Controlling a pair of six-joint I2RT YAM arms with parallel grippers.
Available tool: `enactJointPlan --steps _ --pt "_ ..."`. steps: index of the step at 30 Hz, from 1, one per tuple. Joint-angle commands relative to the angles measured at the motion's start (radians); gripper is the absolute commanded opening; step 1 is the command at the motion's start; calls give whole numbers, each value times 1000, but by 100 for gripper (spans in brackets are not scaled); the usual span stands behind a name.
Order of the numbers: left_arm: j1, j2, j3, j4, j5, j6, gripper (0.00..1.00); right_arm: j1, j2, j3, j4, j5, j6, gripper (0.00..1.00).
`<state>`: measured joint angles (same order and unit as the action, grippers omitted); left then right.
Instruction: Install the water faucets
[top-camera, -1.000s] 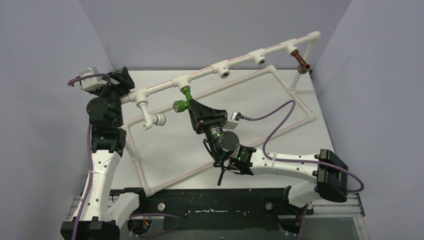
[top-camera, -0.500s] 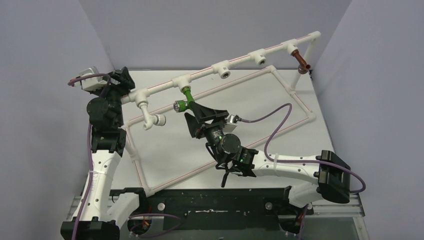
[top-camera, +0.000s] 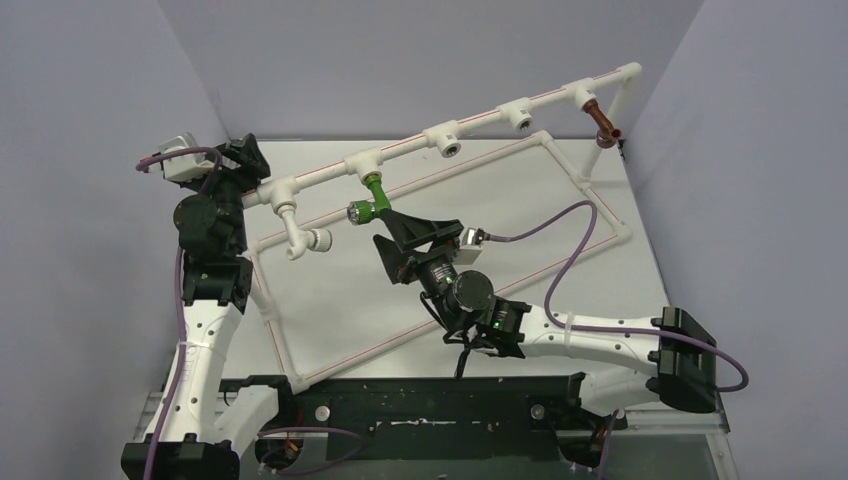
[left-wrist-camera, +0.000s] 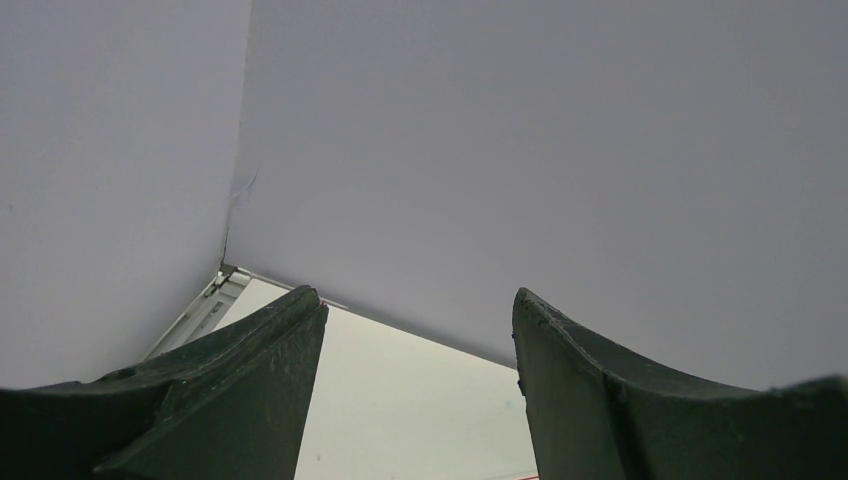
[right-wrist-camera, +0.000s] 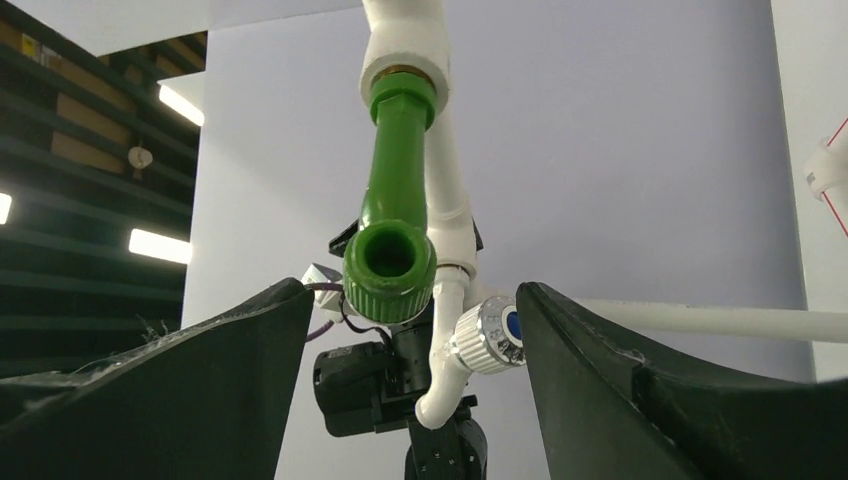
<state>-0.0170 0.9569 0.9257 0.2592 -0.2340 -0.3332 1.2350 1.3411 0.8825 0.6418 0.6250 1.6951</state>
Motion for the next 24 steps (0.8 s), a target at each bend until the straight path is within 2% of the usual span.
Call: enactJointPlan --steps 1,6,9,14,20,24 --pt "8 62 -100 -340 -3 19 66 7 -81 -4 -12 -14 -147 76" --pt "8 62 -100 -341 -4 19 66 -9 -167 -14 -67 -60 -379 84" --pt "8 64 -99 -340 0 17 66 -23 -233 -5 -113 -120 -585 90" --pt "8 70 -100 -339 2 14 66 -39 -313 45 -260 -172 -831 99" --pt "11 75 -99 -339 8 12 66 -50 -374 82 -375 -96 -984 100" --pt "11 75 -98 -340 11 10 66 -55 -384 119 -402 -81 -1183 100"
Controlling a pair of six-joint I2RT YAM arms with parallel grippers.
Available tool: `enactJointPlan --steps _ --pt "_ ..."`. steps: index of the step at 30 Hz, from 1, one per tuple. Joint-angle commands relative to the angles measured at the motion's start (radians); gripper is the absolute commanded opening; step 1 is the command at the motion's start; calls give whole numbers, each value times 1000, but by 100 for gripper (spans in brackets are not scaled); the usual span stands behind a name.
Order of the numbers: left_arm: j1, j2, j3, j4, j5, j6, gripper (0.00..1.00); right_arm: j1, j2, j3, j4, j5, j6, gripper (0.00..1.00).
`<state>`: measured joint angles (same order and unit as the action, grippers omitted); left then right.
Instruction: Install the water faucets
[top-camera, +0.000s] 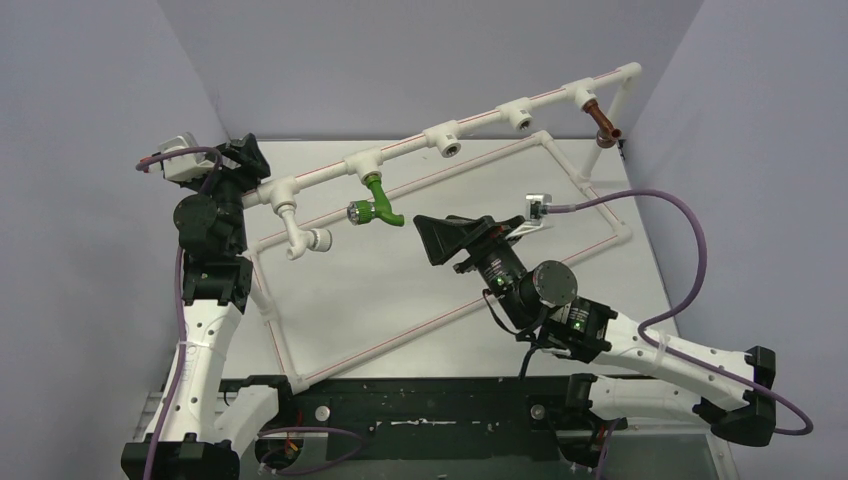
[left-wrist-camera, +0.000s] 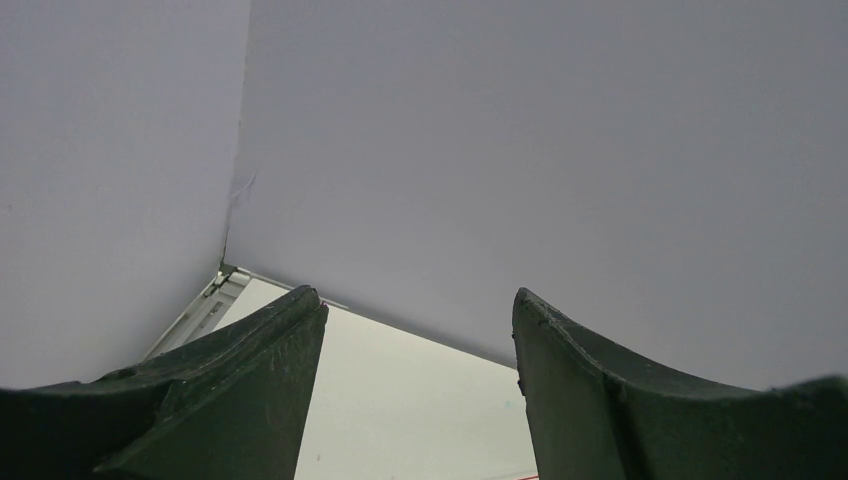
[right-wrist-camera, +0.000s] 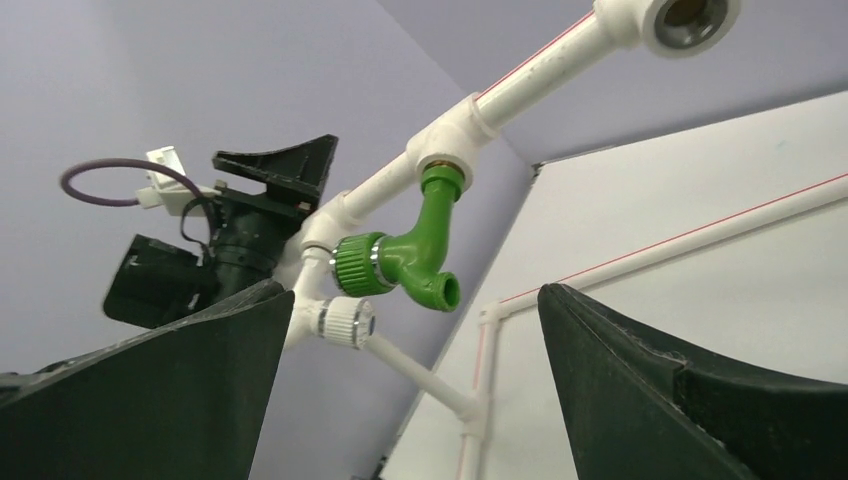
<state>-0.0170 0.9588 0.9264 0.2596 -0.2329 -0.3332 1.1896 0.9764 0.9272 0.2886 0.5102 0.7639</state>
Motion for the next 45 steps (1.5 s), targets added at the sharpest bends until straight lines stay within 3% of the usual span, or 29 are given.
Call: enactJointPlan --steps 1,4,14,21,30,38,45 --pt "12 74 -99 -340 12 10 66 -10 -17 89 -65 43 -314 100" --pt "12 78 -97 -340 13 8 66 -10 -9 132 -120 104 -363 100" --pt "12 86 -96 -339 23 4 66 -12 -13 178 -175 -230 -849 100" --pt "12 86 -97 -340 24 3 66 1 31 208 -232 -285 -1149 100" --pt "12 84 -97 -340 23 5 66 31 60 173 -158 -402 -1537 96" --pt "12 82 -97 -340 24 6 66 79 171 216 -169 -309 -1769 91" --pt "12 81 -97 -341 26 6 66 100 243 158 83 -175 -1912 81"
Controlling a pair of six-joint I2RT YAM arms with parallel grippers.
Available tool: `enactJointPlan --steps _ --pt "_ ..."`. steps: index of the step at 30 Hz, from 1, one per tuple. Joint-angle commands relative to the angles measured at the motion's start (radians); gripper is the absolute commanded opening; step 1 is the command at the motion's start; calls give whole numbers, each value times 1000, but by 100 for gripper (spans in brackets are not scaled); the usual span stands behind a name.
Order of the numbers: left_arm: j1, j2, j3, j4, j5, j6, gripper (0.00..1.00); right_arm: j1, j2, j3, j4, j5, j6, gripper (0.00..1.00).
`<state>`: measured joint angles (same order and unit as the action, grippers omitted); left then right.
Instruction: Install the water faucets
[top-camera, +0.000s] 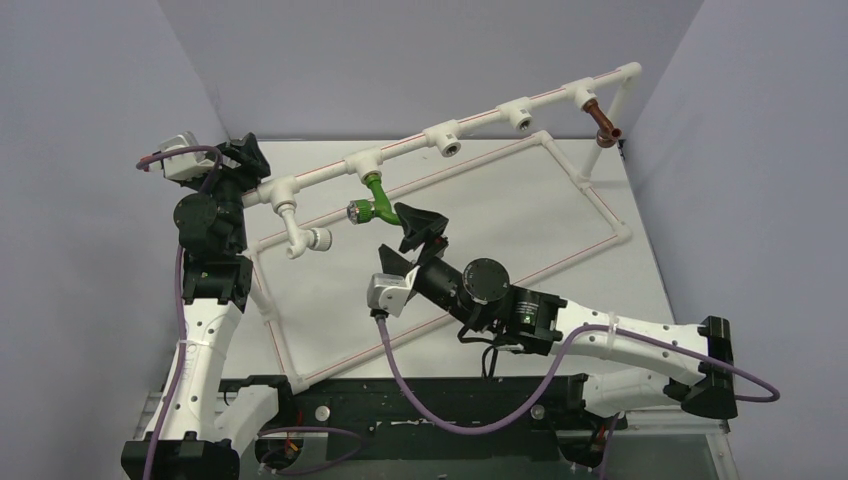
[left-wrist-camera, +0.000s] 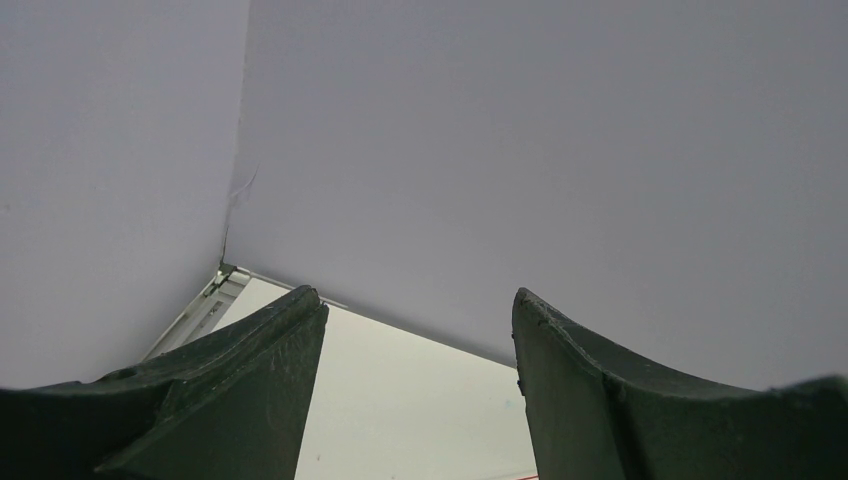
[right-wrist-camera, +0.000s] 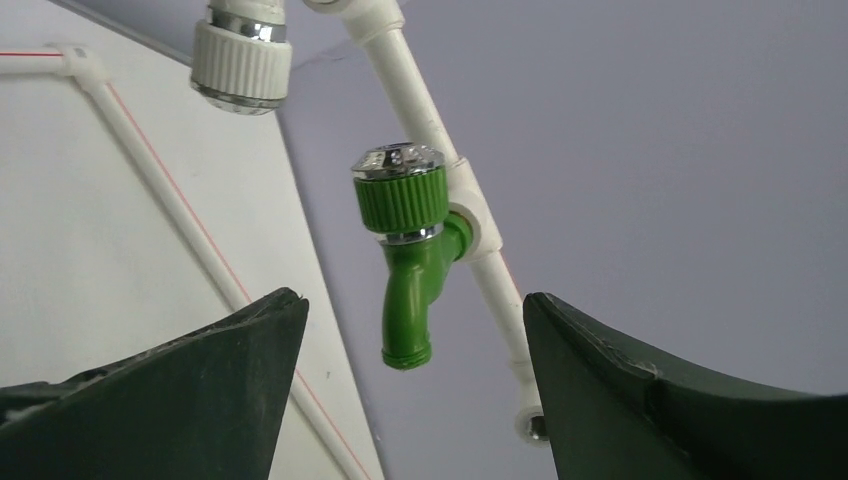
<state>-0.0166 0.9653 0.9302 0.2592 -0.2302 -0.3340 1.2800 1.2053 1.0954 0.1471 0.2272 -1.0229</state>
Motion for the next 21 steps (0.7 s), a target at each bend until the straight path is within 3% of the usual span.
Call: enactJointPlan --steps 1,10,21 --pt "12 76 -100 -340 23 7 66 11 25 -17 250 115 -138 80" --pt "10 73 -101 -339 23 7 66 7 120 17 325 152 -168 77" --pt "11 73 -101 -339 25 7 66 -23 222 52 436 217 -171 63"
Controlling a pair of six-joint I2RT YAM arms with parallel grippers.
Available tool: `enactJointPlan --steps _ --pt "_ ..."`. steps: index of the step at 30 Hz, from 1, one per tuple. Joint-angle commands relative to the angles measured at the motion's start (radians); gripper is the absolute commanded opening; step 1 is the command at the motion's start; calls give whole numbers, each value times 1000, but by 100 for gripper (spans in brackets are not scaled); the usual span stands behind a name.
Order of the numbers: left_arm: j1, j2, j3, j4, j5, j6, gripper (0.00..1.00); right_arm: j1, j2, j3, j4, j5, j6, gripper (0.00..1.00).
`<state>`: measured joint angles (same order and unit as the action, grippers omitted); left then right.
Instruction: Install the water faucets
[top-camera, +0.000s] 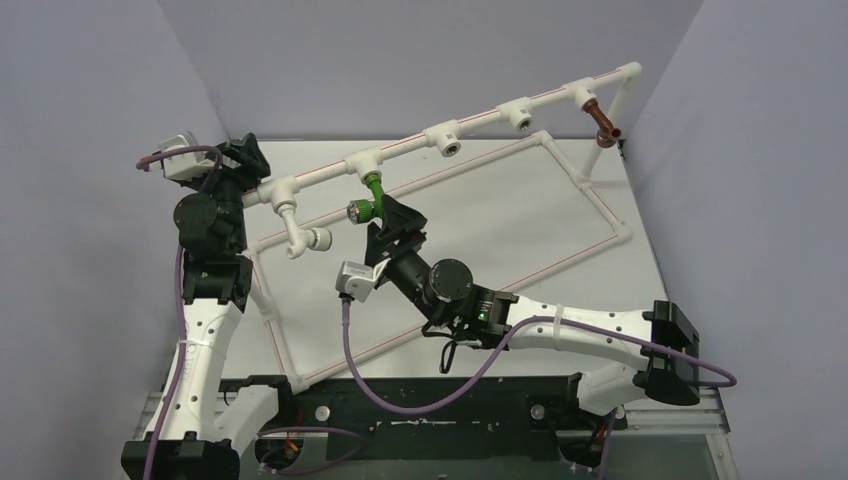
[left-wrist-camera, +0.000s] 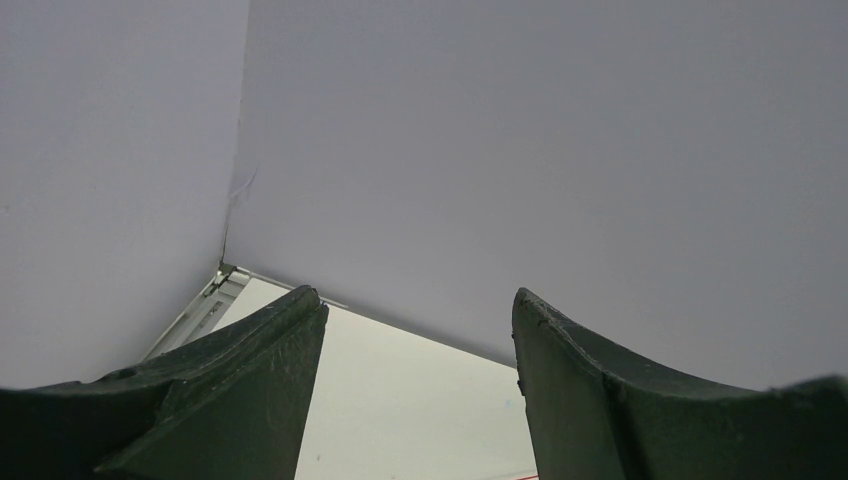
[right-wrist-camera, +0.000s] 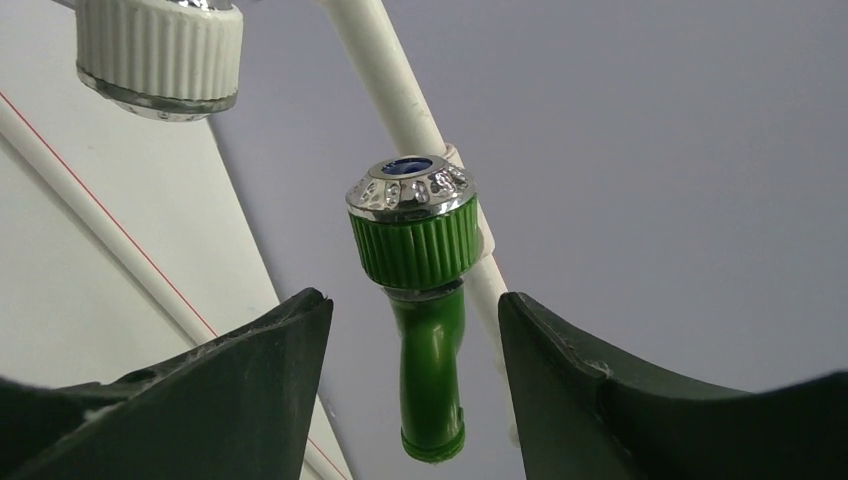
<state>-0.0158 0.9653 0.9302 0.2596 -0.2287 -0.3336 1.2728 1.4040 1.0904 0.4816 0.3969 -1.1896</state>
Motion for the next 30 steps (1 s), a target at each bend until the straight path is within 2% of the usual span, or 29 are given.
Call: enactJointPlan --steps 1,4,10,12,13,18,23,30 --pt "10 73 -101 -340 23 7 66 -19 31 62 107 49 -2 60" --pt "10 71 -100 -339 22 7 66 -20 50 72 132 58 -2 50" --pt "10 68 -100 -339 23 7 66 -16 76 71 216 94 11 19" --pt "10 67 -101 -338 24 7 66 -14 82 58 267 98 30 2" --pt "10 66 -100 -339 23 7 66 -12 84 52 289 100 42 0" --pt "10 62 -100 -338 23 8 66 6 116 38 453 166 167 0" --pt "11 61 -100 -337 28 4 66 30 170 40 665 289 364 0" --pt "11 54 -102 -335 28 2 66 48 209 57 810 433 599 0"
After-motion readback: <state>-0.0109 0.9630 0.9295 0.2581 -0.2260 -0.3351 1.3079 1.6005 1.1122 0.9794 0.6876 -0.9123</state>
